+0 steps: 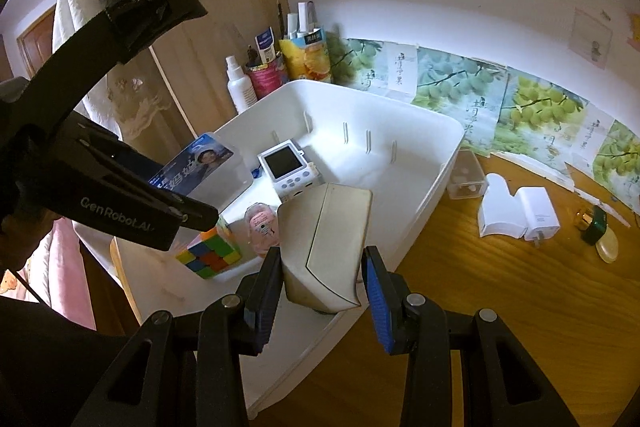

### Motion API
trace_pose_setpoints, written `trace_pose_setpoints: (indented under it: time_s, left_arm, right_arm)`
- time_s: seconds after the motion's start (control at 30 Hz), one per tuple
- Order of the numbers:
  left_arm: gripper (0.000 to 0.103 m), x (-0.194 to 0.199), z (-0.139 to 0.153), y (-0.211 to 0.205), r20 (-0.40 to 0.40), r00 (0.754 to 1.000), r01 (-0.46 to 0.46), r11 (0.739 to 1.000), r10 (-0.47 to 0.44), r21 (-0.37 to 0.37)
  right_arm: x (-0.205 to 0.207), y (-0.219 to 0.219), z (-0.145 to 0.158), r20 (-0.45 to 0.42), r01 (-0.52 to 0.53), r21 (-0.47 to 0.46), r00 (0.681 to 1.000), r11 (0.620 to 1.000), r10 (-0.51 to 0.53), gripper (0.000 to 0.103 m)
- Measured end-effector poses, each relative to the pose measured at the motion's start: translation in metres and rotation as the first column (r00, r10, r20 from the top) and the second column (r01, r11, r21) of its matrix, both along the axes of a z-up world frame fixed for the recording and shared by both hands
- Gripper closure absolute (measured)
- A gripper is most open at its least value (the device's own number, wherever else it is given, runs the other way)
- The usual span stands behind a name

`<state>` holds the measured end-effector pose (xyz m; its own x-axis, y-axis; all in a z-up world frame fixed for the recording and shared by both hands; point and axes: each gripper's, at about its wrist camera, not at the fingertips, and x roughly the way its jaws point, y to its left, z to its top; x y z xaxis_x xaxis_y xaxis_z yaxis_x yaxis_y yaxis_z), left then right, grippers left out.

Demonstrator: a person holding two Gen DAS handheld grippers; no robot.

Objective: Organize rigid objects
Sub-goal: 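Carry both boxes over the white tray and open both tools to drop them, then withdraw both tools from the tray toward the green jar and beige compact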

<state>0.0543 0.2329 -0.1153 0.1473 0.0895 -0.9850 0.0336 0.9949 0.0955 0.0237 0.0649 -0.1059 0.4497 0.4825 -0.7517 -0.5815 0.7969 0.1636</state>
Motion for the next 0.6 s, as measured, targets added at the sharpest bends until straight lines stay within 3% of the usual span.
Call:
trace_pose_setpoints:
  time_s: [0.03,0.1,0.13,0.27,0.43,0.6]
  left_arm:
    - [0.031,-0.001,0.000,0.000,0.004,1.000,-0.001,1.000,0.001,0.002]
    - [0.022,-0.002,0.001,0.001,0.022,1.000,-0.009,1.000,0.009,0.005]
    - [0.021,-0.002,0.003,0.001,0.038,0.999,-0.013,1.000,0.013,0.000]
    - [0.021,-0.003,0.010,0.000,0.094,0.995,-0.018,1.000,0.020,-0.023]
    - [0.021,-0.003,0.026,-0.006,0.203,0.979,-0.018,0.999,0.026,-0.039]
    - [0.021,-0.003,0.048,-0.014,0.314,0.948,-0.030,0.996,0.056,-0.086]
  right_arm:
    - [0.000,0.001,-0.001,-0.003,0.000,-0.008,1.000,1.000,0.000,0.062]
    - [-0.001,0.002,-0.002,0.000,0.007,-0.018,1.000,1.000,-0.007,0.049]
    - [-0.001,0.001,-0.002,0.004,0.009,-0.015,1.000,1.000,-0.009,0.042]
    - [-0.003,-0.003,0.001,0.019,0.029,-0.005,0.999,1.000,-0.029,0.032]
    - [-0.005,-0.010,0.001,0.024,0.052,-0.002,0.998,0.999,-0.052,0.032]
    - [-0.006,-0.023,0.006,0.039,0.063,-0.007,0.997,0.998,-0.063,0.032]
